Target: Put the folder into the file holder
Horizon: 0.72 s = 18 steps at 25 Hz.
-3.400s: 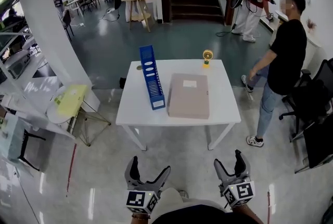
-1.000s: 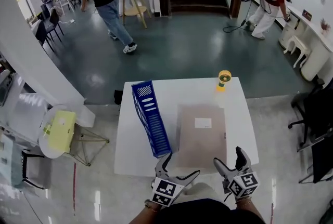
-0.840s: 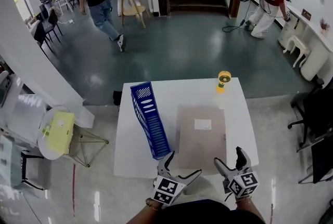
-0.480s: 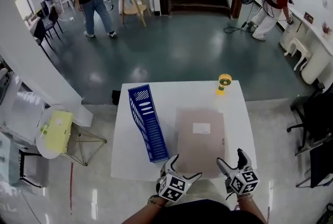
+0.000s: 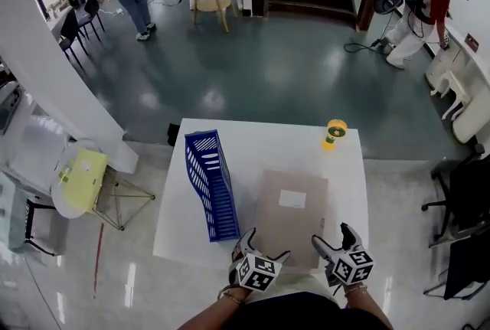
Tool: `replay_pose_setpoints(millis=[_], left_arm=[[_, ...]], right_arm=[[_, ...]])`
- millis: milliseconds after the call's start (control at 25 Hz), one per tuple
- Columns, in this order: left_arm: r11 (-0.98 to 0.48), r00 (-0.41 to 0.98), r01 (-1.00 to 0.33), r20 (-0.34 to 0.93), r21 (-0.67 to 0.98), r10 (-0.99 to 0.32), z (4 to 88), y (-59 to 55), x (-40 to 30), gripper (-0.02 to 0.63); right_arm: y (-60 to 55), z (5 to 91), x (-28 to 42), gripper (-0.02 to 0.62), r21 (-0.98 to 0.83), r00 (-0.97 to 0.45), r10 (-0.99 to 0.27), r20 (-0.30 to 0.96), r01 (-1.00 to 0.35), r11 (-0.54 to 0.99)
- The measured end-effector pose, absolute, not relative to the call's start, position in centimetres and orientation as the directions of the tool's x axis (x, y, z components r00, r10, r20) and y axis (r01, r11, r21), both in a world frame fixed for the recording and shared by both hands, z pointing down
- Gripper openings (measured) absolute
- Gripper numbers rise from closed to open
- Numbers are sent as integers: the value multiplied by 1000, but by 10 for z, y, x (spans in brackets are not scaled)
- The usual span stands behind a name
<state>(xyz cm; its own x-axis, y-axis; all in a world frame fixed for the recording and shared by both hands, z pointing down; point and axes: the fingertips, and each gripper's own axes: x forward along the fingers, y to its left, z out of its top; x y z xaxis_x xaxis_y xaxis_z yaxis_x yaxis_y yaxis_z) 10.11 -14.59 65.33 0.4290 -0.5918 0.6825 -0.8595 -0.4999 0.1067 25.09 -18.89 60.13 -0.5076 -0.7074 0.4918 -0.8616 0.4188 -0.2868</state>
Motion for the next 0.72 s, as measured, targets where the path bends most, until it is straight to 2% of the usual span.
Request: replay_pose_setpoints(millis=[240, 720], left_arm=[[-408, 365, -905, 719, 123, -591, 665, -157, 97, 537], [-333, 364, -922, 743, 199, -562, 687, -169, 95, 537]], right_arm=[[-201, 618, 253, 465, -335, -550, -649, 526, -835, 436], [-206, 646, 261, 465, -443, -588, -580, 564, -808, 388]])
